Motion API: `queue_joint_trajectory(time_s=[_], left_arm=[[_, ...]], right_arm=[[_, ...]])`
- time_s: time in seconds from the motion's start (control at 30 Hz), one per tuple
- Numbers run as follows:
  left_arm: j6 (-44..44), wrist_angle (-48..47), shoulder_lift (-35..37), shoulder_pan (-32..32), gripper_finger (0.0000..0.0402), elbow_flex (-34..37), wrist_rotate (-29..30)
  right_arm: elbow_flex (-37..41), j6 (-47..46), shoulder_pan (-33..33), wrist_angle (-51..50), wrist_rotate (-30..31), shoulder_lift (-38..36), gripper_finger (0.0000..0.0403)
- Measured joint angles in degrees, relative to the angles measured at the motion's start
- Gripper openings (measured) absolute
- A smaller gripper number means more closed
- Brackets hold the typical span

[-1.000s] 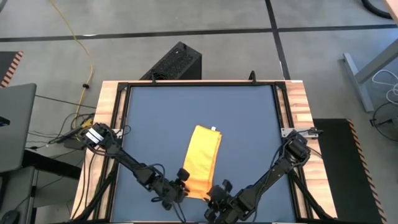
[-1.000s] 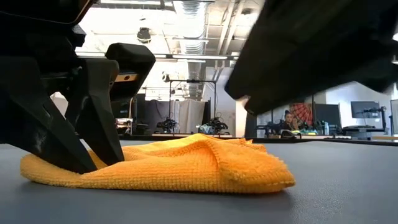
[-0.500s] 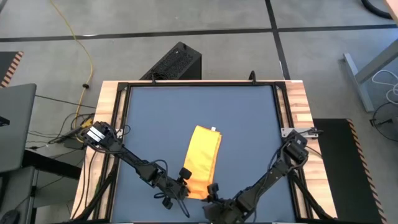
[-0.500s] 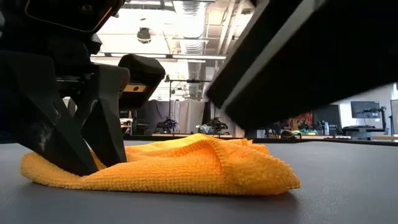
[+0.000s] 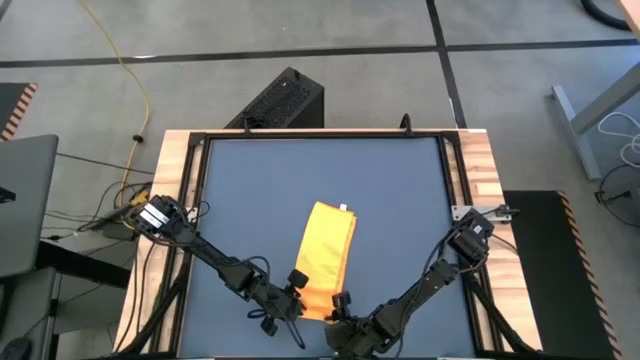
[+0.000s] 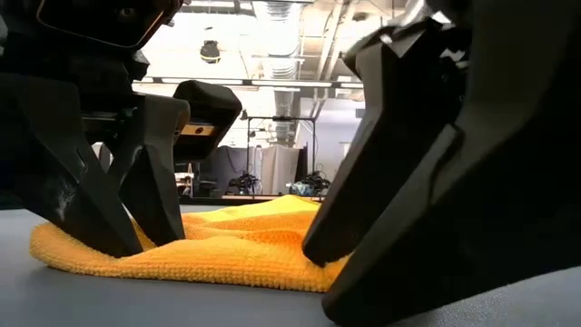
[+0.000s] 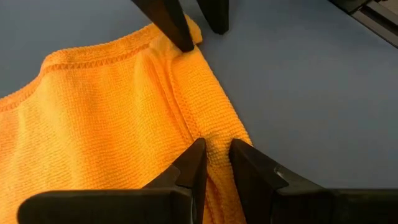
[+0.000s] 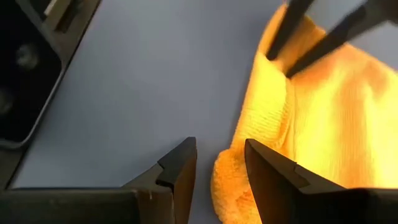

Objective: Roll towel
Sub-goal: Roll the orange microfiber cloth

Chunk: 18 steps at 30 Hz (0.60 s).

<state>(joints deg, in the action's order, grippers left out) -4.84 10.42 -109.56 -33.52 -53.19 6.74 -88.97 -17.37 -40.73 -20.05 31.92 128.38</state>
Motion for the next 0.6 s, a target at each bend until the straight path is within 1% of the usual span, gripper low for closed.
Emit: queue_joint_trajectory(time_s=[0.13, 0.27, 0.4, 0.5, 0.6], left_arm=[[-0.02, -1.79, -0.02, 0.00, 0.0066, 0.00, -0.19], [-0.72, -1.31, -0.05, 0.39, 0.0066, 0.00, -2.48], [-0.93, -0.54, -0.07, 0.73, 0.0066, 0.00, -3.48], [-0.94, -0.40, -0.07, 0.84, 0.0066, 0.00, -3.65], [-0.94, -0.42, -0.07, 0.96, 0.0066, 0.00, -4.00]], right_arm=[[0.00, -5.01, -0.54, -1.40, 2.40, -0.01, 0.0166], [0.06, -8.86, -1.09, -2.98, 4.58, 0.04, 0.0166], [0.18, -15.54, -1.29, -5.57, 8.30, 0.11, 0.0166], [0.20, -19.14, -1.10, -5.85, 8.39, 0.13, 0.0163], [0.20, -22.84, -0.73, -6.12, 7.20, 0.14, 0.0146]])
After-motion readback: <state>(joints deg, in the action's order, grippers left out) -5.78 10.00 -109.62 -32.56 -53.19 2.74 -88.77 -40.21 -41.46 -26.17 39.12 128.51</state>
